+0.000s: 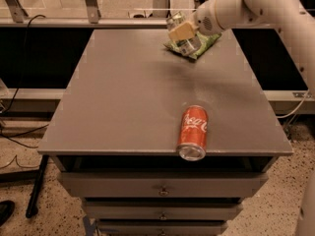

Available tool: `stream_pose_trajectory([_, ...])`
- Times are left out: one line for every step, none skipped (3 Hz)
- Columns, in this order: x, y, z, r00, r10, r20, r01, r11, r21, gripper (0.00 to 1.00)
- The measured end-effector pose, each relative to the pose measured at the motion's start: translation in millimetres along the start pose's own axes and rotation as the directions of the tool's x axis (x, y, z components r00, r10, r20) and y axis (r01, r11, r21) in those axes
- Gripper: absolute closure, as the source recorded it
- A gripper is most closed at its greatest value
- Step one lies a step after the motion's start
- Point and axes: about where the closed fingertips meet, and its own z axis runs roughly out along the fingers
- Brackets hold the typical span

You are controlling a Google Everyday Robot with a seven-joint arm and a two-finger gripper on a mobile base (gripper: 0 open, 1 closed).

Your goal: Place 7up can upright

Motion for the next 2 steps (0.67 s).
stream_pose_trajectory([30,-5,-8,0.991,0.045,0.129,-0.038,0.9978,-0.053,1.0])
stream_pose_trajectory([40,-6,-16,0.965,0.069,0.253,-0.048,0.9949,-0.089,1.0])
